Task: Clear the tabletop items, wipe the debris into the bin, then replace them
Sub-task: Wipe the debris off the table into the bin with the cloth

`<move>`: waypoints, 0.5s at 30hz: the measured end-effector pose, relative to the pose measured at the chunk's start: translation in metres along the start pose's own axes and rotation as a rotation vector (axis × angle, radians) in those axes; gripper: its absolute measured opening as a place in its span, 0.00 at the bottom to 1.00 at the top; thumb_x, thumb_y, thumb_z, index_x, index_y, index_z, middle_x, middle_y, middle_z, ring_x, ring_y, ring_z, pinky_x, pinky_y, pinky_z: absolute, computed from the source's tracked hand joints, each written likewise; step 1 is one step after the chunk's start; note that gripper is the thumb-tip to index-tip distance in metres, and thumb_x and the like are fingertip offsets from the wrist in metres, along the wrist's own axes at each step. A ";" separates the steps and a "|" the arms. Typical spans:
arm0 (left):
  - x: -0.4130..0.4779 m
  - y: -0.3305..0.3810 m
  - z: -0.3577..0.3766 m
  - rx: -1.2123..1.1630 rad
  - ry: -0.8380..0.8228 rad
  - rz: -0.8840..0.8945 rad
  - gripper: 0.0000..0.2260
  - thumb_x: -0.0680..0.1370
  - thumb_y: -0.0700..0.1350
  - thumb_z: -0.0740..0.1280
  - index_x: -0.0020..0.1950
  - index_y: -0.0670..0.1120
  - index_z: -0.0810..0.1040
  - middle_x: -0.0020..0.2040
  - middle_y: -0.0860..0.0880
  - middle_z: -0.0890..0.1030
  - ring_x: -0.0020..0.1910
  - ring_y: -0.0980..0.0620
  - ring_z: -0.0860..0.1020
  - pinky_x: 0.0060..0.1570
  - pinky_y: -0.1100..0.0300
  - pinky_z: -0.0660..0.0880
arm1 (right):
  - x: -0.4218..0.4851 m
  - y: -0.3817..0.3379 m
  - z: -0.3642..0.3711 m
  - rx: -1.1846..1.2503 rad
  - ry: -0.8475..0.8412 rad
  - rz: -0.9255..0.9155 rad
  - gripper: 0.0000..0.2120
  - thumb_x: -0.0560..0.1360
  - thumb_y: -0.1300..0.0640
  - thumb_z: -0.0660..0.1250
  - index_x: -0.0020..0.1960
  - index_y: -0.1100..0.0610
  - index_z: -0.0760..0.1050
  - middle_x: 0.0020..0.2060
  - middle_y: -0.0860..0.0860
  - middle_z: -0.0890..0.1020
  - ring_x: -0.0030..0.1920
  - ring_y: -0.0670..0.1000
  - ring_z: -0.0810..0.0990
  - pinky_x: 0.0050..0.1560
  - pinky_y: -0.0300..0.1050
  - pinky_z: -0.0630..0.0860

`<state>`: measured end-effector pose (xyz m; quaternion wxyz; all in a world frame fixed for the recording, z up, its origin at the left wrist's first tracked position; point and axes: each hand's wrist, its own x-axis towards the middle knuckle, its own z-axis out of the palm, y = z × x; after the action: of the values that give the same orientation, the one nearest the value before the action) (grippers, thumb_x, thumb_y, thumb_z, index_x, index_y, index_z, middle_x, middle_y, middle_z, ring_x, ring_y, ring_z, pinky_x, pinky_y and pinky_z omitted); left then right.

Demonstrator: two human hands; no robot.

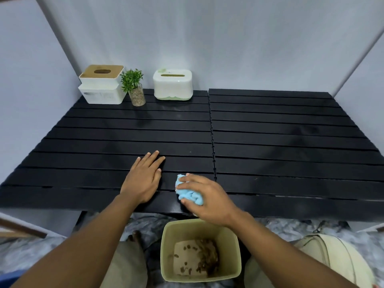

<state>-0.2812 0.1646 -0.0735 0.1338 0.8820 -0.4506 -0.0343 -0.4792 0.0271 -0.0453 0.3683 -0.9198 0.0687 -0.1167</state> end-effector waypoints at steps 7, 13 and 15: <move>0.001 -0.001 0.001 0.002 0.008 -0.001 0.24 0.80 0.53 0.44 0.76 0.51 0.60 0.78 0.52 0.56 0.77 0.52 0.52 0.76 0.53 0.45 | -0.023 0.098 -0.091 -0.357 0.351 0.420 0.16 0.75 0.50 0.67 0.62 0.51 0.77 0.62 0.48 0.76 0.66 0.51 0.72 0.60 0.43 0.68; 0.003 0.000 0.003 -0.001 0.026 -0.003 0.21 0.83 0.48 0.49 0.76 0.51 0.61 0.78 0.52 0.57 0.77 0.51 0.53 0.76 0.53 0.46 | -0.015 0.071 -0.043 -0.373 0.255 0.309 0.17 0.75 0.47 0.65 0.63 0.48 0.74 0.66 0.48 0.72 0.70 0.52 0.66 0.68 0.51 0.69; 0.001 0.000 0.001 -0.001 0.025 -0.006 0.21 0.82 0.48 0.49 0.76 0.51 0.61 0.78 0.51 0.58 0.77 0.51 0.53 0.76 0.53 0.46 | -0.003 0.036 -0.015 -0.331 0.167 0.157 0.16 0.75 0.47 0.64 0.62 0.48 0.74 0.66 0.47 0.73 0.71 0.49 0.65 0.69 0.47 0.67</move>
<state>-0.2805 0.1633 -0.0749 0.1398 0.8837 -0.4461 -0.0239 -0.4876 -0.0083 -0.0599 0.2130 -0.9467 0.1888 -0.1505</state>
